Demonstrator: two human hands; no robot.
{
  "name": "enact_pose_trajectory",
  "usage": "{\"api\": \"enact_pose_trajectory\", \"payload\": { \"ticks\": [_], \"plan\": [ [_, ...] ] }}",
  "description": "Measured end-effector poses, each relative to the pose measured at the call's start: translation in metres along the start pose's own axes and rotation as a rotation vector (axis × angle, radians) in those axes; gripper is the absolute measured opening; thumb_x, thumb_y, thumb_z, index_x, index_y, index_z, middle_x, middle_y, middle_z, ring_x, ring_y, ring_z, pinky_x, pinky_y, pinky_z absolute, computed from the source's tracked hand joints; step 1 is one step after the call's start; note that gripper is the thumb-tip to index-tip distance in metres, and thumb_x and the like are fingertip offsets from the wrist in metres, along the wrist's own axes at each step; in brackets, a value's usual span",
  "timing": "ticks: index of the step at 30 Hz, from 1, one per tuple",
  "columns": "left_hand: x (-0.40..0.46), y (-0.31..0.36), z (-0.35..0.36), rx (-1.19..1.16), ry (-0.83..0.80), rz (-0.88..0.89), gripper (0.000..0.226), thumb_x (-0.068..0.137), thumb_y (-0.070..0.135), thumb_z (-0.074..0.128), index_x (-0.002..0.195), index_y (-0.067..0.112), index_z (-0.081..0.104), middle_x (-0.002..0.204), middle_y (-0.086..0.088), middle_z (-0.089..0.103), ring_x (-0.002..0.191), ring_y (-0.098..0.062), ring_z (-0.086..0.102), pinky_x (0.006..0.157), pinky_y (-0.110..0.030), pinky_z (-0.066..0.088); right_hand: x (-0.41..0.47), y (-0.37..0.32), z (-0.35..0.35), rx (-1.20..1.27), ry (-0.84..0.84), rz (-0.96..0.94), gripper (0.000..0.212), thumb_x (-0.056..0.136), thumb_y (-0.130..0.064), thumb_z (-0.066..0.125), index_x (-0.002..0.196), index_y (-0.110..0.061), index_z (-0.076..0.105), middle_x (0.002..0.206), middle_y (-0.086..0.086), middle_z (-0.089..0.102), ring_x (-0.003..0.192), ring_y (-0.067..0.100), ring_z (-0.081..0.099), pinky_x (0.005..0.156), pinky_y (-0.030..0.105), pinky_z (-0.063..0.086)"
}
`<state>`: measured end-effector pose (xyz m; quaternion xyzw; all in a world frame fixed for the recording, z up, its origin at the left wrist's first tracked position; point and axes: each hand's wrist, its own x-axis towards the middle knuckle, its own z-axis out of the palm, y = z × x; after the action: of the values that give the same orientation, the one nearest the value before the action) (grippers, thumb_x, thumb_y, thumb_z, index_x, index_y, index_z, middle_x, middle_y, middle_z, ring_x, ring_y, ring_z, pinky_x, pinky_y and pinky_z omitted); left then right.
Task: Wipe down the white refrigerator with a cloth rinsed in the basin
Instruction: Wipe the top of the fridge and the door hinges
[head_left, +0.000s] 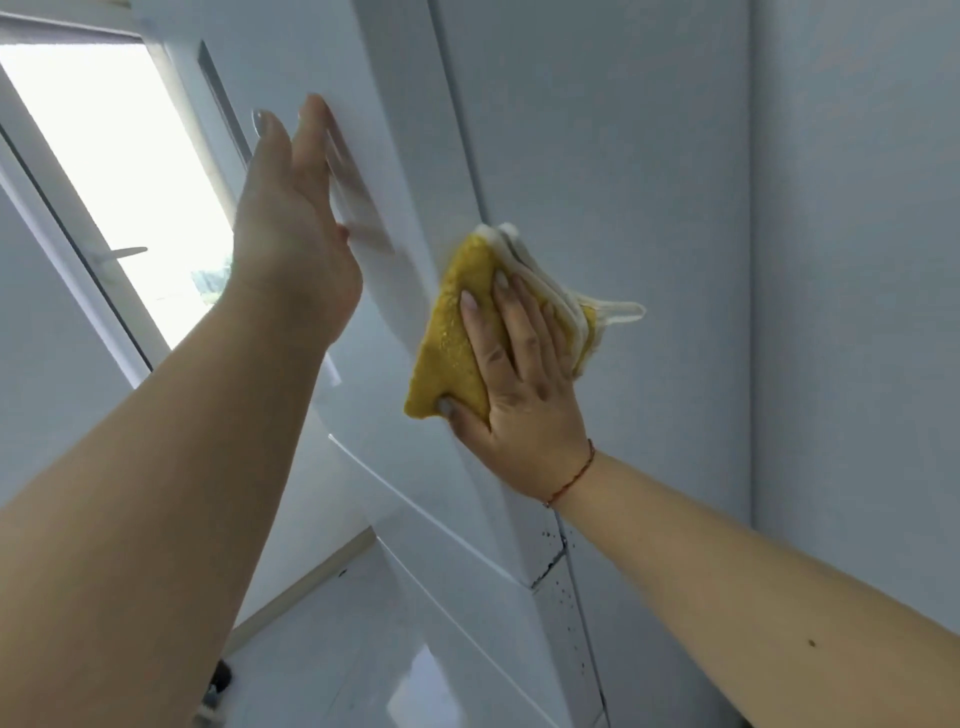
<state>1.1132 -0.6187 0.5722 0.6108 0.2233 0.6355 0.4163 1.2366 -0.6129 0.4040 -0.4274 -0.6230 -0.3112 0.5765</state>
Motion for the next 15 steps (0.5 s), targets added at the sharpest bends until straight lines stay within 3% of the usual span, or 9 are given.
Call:
{"api": "enact_pose_trajectory", "payload": {
  "ticks": [3,6,9,12,15],
  "plan": [
    [0.007,0.005,-0.007,-0.061,-0.090,-0.015,0.054,0.102,0.052,0.026,0.142,0.025,0.049,0.142,0.016,0.053,0.136,0.001,0.038,0.118,-0.040,0.012,-0.059,0.001,0.007,-0.031,-0.032,0.065,0.080,0.091,-0.053,0.050,0.153,-0.023,0.010,0.152,0.014,0.020,0.144,0.034,0.021,0.111,0.059,0.025],
    [-0.002,0.003,-0.013,-0.052,0.020,-0.051,0.052,0.100,0.053,0.030,0.140,0.027,0.052,0.143,0.018,0.050,0.134,0.002,0.039,0.113,-0.039,0.019,-0.104,-0.002,0.010,-0.080,-0.038,0.121,0.079,0.095,-0.057,0.041,0.154,-0.019,0.004,0.151,0.016,0.023,0.143,0.034,0.021,0.111,0.056,0.028],
    [-0.022,-0.013,-0.008,0.102,0.167,-0.113,0.046,0.101,0.046,0.038,0.140,0.025,0.051,0.140,0.017,0.053,0.129,0.001,0.045,0.109,-0.033,0.033,-0.152,-0.006,0.012,-0.129,-0.087,0.197,0.080,0.096,-0.059,0.037,0.153,-0.014,0.004,0.149,0.019,0.024,0.140,0.036,0.023,0.111,0.054,0.029],
    [-0.051,-0.033,-0.001,0.254,0.271,-0.228,0.030,0.101,0.043,0.042,0.123,0.027,0.057,0.122,0.011,0.056,0.115,-0.005,0.051,0.111,-0.039,0.036,-0.194,-0.009,0.015,-0.141,-0.163,0.289,0.080,0.096,-0.060,0.032,0.153,-0.014,-0.001,0.149,0.021,0.023,0.137,0.040,0.025,0.110,0.052,0.025],
    [-0.072,-0.054,0.002,0.290,0.252,-0.308,0.018,0.102,0.044,0.041,0.098,0.031,0.053,0.109,0.012,0.053,0.118,-0.011,0.048,0.112,-0.043,0.036,-0.221,-0.012,0.013,-0.149,-0.224,0.348,0.082,0.096,-0.059,0.031,0.153,-0.012,-0.005,0.151,0.021,0.019,0.138,0.041,0.023,0.112,0.050,0.020]
  ]
}}
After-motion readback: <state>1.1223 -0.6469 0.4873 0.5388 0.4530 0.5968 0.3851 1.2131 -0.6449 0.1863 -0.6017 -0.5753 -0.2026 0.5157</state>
